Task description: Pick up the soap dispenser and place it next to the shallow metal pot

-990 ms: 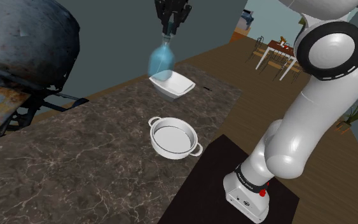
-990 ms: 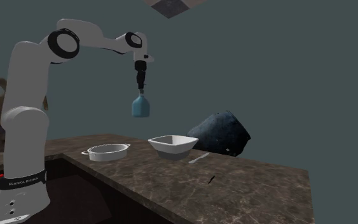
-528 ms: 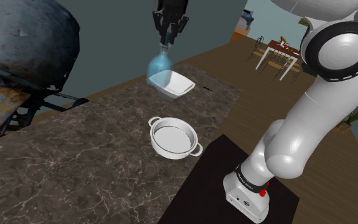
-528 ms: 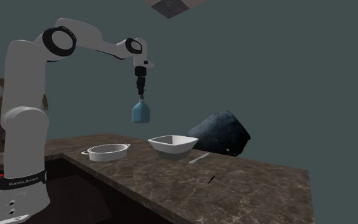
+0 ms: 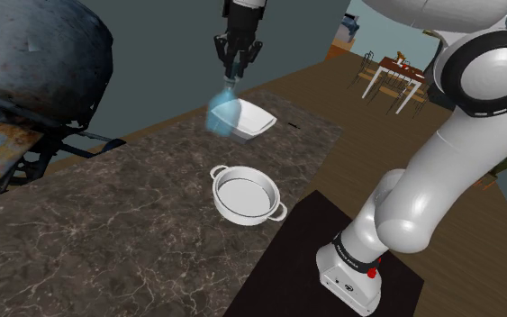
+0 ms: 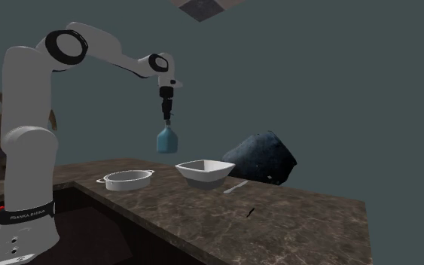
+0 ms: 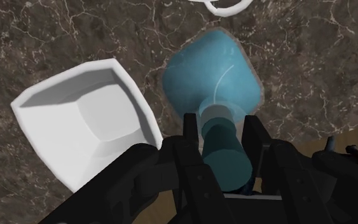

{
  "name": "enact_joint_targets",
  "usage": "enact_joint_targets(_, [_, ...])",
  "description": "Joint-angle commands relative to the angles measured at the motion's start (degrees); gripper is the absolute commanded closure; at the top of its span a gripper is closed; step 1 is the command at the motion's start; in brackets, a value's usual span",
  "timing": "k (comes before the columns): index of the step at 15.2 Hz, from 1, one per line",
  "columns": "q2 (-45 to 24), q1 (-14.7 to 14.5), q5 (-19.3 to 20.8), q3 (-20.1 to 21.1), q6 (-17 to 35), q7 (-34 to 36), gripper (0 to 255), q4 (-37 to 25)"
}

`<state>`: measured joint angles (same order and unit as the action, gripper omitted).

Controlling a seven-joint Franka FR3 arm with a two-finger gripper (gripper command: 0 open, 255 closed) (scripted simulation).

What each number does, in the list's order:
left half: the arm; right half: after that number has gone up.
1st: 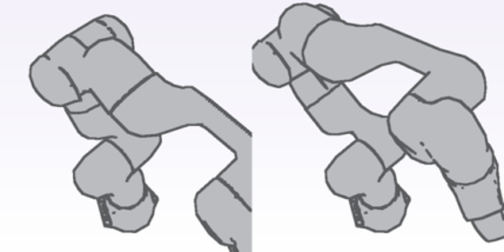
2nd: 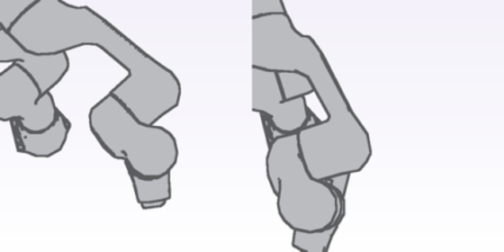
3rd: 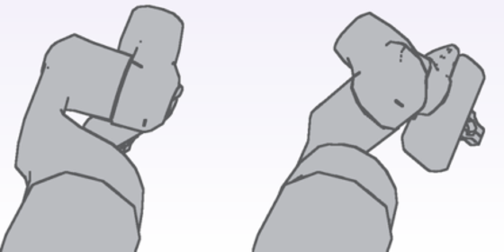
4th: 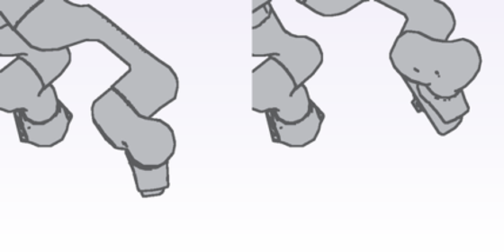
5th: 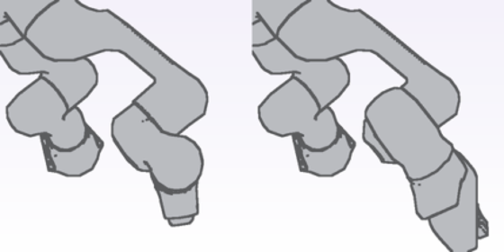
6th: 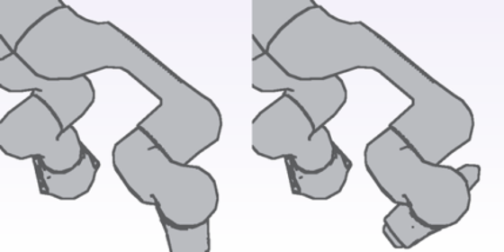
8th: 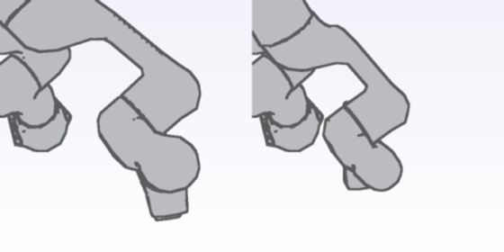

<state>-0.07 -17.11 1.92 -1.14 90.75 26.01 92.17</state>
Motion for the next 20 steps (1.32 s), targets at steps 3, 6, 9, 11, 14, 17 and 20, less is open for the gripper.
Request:
enact_joint_targets(3, [0.58,-0.04,0.02,0.04,3.33,0.20,255,3.85])
enact_joint_targets(6, [0.86,-0.04,0.03,0.04,5.70,0.27,255,6.50])
enact_joint_targets(9, [1.01,-0.03,0.04,0.03,8.05,0.34,255,9.00])
enact_joint_targets(11, [1.05,-0.03,0.05,0.03,9.59,0.39,255,10.59])
enact_joint_targets(14, [1.01,-0.02,0.07,0.02,11.90,0.46,255,12.85])
enact_joint_targets(17, [0.86,-0.02,0.09,0.01,14.18,0.52,255,14.98])
enact_joint_targets(20, [0.59,-0.01,0.11,0.01,16.44,0.59,255,16.98])
